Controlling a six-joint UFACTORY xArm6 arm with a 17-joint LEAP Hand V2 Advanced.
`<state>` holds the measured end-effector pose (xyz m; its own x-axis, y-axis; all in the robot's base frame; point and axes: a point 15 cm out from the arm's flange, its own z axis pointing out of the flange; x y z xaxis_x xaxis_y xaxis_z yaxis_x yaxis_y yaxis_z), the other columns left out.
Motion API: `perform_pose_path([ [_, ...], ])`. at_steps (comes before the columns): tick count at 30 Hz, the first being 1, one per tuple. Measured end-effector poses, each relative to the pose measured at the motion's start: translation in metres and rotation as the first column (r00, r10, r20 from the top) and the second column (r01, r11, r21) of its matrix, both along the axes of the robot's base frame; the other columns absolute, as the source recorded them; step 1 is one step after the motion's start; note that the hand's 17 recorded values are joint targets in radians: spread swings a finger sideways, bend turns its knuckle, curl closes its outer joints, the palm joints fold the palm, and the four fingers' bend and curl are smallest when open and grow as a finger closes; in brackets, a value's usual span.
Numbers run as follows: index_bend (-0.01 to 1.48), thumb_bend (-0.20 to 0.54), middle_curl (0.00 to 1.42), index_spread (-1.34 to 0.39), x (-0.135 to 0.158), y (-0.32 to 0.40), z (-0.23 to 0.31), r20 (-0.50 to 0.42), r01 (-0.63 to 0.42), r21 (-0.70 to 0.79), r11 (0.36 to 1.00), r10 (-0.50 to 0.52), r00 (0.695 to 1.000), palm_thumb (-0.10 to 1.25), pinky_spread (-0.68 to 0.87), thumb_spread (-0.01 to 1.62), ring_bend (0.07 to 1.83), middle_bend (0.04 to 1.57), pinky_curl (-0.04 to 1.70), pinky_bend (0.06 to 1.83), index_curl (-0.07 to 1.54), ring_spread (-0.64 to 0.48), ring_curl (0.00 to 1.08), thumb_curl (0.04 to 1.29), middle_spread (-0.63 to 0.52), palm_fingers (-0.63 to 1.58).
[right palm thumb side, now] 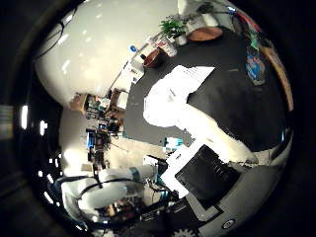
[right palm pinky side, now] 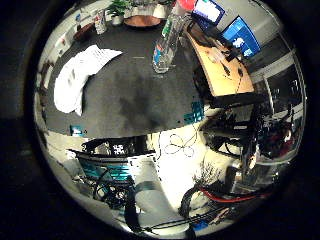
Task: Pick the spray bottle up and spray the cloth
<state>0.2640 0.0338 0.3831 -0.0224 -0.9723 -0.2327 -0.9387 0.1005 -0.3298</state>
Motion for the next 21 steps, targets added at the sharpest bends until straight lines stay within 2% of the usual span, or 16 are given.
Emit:
perform_pose_path([
  [21, 0.19, -0.026, 0.28, -0.49, 0.002, 0.008, -0.003, 0.001, -0.021, 0.007, 1.0, 0.021, 1.0, 0.7, 0.61, 1.0, 0.36, 0.19, 0.11, 0.66, 0.33, 0.2, 0.18, 0.46, -0.06, 0.46],
])
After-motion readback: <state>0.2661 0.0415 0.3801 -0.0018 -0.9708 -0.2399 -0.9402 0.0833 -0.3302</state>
